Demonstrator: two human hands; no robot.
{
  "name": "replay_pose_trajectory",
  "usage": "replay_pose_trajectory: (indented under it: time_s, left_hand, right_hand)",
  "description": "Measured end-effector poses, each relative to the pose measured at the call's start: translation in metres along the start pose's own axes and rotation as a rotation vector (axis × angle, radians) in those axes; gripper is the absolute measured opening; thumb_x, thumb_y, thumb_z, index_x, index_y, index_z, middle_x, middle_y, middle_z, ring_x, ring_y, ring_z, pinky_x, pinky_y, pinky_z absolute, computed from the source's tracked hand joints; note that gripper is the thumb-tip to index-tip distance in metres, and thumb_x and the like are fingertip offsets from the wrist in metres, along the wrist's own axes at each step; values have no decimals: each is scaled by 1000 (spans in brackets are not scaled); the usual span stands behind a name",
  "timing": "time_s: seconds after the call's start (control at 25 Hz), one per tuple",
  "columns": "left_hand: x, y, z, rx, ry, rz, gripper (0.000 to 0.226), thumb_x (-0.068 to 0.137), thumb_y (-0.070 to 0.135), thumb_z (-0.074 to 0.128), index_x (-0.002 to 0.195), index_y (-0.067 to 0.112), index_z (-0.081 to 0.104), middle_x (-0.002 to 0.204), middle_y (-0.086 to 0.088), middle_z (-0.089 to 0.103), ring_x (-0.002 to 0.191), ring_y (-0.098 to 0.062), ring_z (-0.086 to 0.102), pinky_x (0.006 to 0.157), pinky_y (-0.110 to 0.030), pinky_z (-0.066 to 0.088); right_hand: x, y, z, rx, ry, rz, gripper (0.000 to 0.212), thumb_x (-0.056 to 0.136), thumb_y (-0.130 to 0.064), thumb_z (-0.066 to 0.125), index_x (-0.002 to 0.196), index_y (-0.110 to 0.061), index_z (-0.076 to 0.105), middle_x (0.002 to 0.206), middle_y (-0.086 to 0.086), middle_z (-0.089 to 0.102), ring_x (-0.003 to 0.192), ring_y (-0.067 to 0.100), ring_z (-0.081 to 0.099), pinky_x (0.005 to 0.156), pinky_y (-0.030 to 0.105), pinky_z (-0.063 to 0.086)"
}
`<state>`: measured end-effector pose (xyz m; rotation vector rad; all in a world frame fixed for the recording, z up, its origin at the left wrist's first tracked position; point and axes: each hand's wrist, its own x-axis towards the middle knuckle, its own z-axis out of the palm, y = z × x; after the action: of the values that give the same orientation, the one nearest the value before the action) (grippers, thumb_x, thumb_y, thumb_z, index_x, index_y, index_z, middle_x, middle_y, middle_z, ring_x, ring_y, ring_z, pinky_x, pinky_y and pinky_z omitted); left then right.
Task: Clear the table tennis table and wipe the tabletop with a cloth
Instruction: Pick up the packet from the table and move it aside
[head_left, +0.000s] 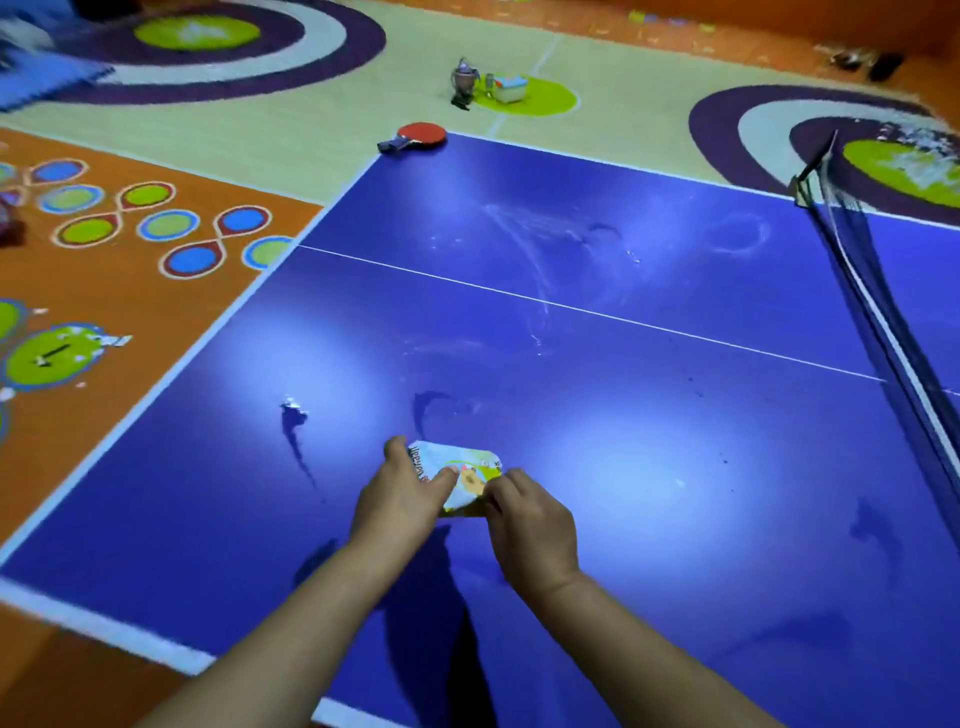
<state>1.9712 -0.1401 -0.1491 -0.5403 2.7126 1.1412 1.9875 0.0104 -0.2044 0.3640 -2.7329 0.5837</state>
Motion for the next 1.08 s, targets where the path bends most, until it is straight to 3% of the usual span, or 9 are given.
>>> replay_pose_trajectory:
  time_s: [0.12,0.24,0.32,0.44,0.56,0.68,0.84,0.92,1.08]
  left_hand:
    - [-30,-80,-76,-152,120,-46,63,83,20,61,137,16,31,128,-9,55,110,-31,54,77,-29,40]
    - [-63,-168,-155,-239,247,-95,64,81,9,57,139,19,32,129,-8,53,111,-27,54,78,-27,40]
    - [-85,-233,-210,-284,349,-139,64,81,5,56,139,20,34,127,-7,55,109,-26,56,82,-29,43]
    - [-117,-324,-282,-364,456,-203,60,79,0,55,134,18,39,117,-4,60,103,-25,59,79,-30,45]
    - [-135,-378,-324,-433,488,-274,63,80,-2,56,137,18,37,116,-6,61,100,-24,59,78,-28,44]
    - [-131,-416,-352,-497,512,-287,69,82,-1,57,142,21,32,118,-5,59,100,-23,59,82,-30,46]
    - [-103,-454,-385,-551,497,-271,69,85,1,55,141,34,34,117,3,57,94,-20,60,78,-32,49]
    - [-71,-475,-409,-551,473,-258,68,86,1,53,140,38,35,125,5,56,94,-16,60,70,-25,47]
    - [11,-503,-472,-483,368,-231,79,81,3,63,144,34,27,141,4,38,119,-13,47,74,-7,40]
  right_hand:
    - [-12,-104,20,85,-86,-119,7,76,-24,58,70,-21,58,69,-5,53,59,18,51,38,26,32]
    - [-28,-205,51,258,-188,-125,13,80,-36,52,78,-26,60,78,-8,55,72,10,51,47,22,34]
    - [-39,-281,74,405,-289,-64,13,87,-30,56,95,-24,64,94,-10,56,86,11,56,61,25,42]
    - [-48,-389,104,530,-492,48,28,97,-24,52,123,-15,53,113,-7,51,101,14,55,78,27,41]
    - [-51,-469,121,793,-734,218,26,100,-25,47,122,-12,47,105,-1,57,94,17,59,77,30,45]
    - [-43,-524,141,1014,-923,366,18,100,-22,47,110,-8,52,95,7,65,73,17,66,62,24,51]
    - [-10,-571,177,1007,-964,391,18,94,-15,57,105,-1,56,79,6,63,54,13,62,55,22,49]
    - [18,-594,202,1010,-962,389,17,93,-12,58,104,0,55,75,4,61,52,14,62,54,23,48]
    - [91,-646,256,1071,-950,435,7,93,-9,58,96,-12,53,77,3,64,52,15,59,52,22,46]
